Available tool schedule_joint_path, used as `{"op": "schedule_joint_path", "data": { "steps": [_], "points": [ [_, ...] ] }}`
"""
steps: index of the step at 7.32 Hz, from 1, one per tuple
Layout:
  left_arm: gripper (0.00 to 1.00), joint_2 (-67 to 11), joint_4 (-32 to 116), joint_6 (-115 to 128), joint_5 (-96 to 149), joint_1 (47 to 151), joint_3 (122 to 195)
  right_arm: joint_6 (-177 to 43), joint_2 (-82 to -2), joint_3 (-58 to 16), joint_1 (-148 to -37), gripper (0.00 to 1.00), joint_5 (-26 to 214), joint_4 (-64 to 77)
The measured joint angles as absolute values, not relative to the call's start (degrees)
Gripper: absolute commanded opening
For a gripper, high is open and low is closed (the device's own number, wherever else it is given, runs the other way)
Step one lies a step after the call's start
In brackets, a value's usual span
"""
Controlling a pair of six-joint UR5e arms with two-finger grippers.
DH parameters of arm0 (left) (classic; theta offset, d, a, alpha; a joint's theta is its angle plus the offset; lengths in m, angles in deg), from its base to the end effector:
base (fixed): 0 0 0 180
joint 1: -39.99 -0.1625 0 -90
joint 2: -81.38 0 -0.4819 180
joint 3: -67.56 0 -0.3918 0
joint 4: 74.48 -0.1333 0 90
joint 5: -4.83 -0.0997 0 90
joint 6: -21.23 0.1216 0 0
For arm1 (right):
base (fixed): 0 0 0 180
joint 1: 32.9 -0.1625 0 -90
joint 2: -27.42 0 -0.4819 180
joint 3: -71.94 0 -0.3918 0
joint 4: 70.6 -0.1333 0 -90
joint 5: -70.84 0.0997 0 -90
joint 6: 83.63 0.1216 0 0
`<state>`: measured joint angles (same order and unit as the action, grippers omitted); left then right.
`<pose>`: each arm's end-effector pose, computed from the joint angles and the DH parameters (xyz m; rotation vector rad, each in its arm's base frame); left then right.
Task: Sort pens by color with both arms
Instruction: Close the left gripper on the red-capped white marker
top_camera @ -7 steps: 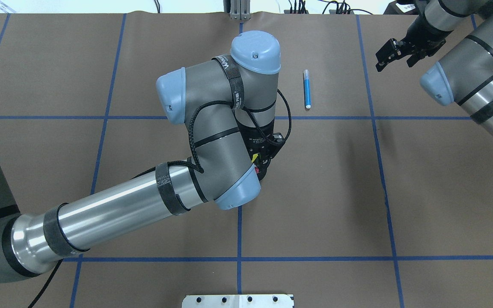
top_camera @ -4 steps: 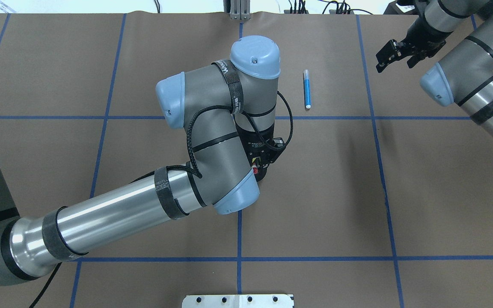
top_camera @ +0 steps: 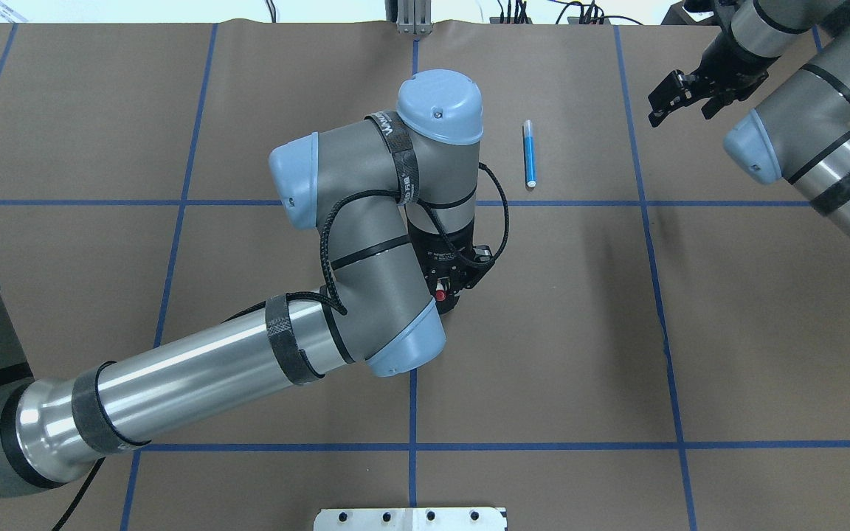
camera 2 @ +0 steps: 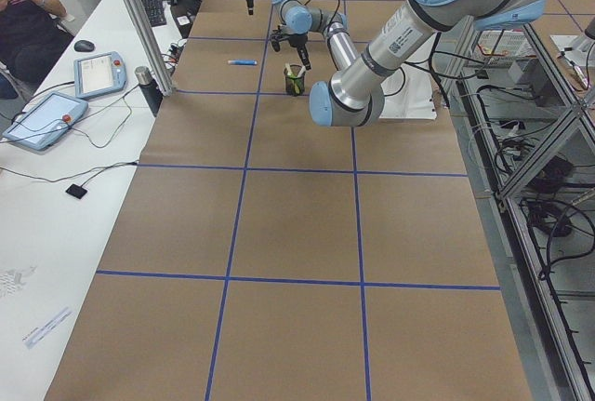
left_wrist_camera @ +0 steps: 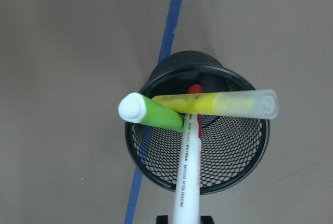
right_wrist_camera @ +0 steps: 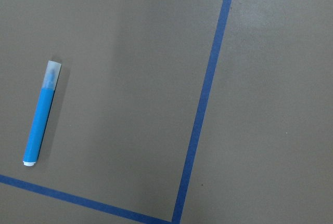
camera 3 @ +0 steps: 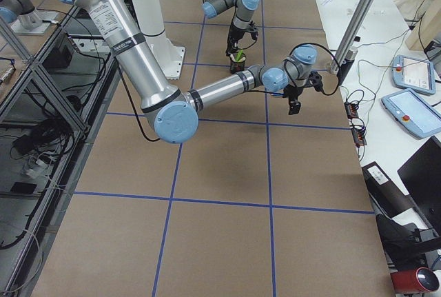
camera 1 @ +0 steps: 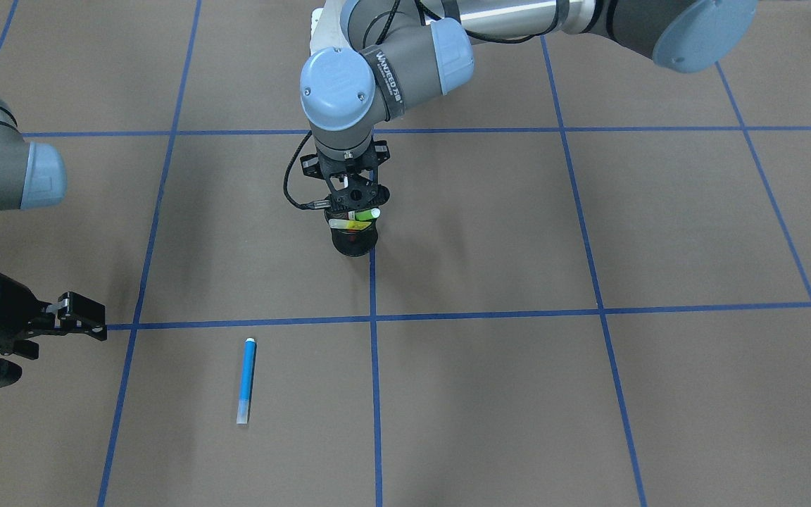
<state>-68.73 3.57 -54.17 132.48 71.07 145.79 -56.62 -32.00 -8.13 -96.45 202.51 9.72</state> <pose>0.6681 -0.4716 0.1283 -0.3467 0.8087 -0.0602 -0.2843 -0.6892 0.4673 0.1322 -0.8613 -0.1833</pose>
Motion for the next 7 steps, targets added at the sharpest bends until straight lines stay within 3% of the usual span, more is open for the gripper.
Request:
{"op": "schedule_joint_path", "data": {
  "steps": [4,7],
  "points": [
    [0.14,-68.27,4.67,-53.32,132.59,71.02,146.31,-56.62,-31.97,-7.82,-96.45,0.98,202.43,9.65],
    [0.13,-66.47,4.46,-53.13,133.37,71.02,151.52,-56.57,-31.98,-7.59,-96.45,0.98,202.42,9.58]
  ]
}}
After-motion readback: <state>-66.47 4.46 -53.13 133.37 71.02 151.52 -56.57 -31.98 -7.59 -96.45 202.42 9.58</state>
